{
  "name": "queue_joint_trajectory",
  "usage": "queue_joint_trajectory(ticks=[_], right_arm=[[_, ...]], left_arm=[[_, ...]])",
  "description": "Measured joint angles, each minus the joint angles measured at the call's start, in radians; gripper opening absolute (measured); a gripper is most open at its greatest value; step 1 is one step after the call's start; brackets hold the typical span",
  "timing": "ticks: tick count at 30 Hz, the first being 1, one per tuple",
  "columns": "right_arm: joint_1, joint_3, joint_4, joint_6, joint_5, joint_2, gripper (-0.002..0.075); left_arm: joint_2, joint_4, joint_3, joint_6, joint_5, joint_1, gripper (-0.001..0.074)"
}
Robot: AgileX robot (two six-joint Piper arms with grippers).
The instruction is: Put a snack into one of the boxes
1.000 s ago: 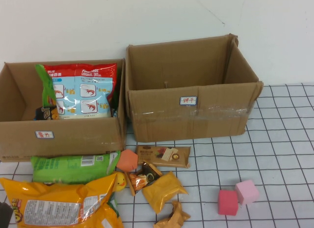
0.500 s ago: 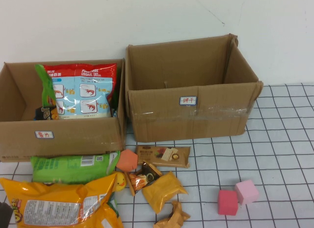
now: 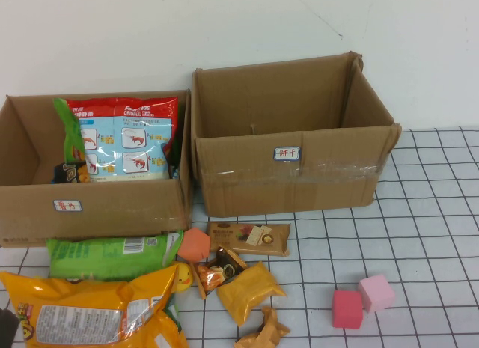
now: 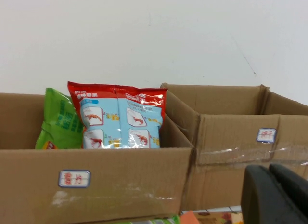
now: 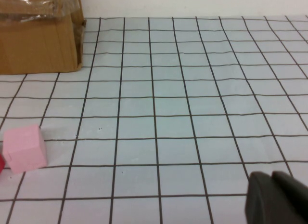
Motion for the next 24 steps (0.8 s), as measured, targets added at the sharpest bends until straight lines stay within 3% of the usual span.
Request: queue_joint_trajectory(ticks=[5, 7, 8, 12, 15, 17, 24], right_arm=[[0.000, 0.000, 0.000, -0.002, 0.000, 0.000, -0.0001], [0.000, 0.000, 0.000, -0.002, 0.000, 0.000, -0.0001], [0.000, 0.000, 0.000, -0.002, 0.000, 0.000, -0.0001], [0.000, 0.000, 0.000, -0.002, 0.000, 0.000, -0.0001], [0.000, 0.000, 0.000, -0.002, 0.000, 0.000, -0.0001], [0.000, 0.000, 0.000, -0.002, 0.000, 0.000, -0.0001], [0.000, 0.000, 0.000, -0.002, 0.000, 0.000, -0.0001]], left_arm=[[0.000, 0.026, 0.000, -0.008, -0.091, 0.000, -0.0002], [0.000, 0.203, 0.000, -0.134, -0.125, 0.000, -0.0002], [0.000, 0.319, 0.000, -0.235, -0.128, 0.000, -0.0002], [0.000, 0.999, 0.000, -0.949, -0.077, 0.000, -0.0003], [0.000, 1.290, 0.000, -1.313, -0.018, 0.000, -0.0002], [0.000, 1.360, 0.008, -1.346, -0.019, 0.000, -0.0003], [0.000, 1.364, 0.082, -1.162, -0.116, 0.000, -0.0002]])
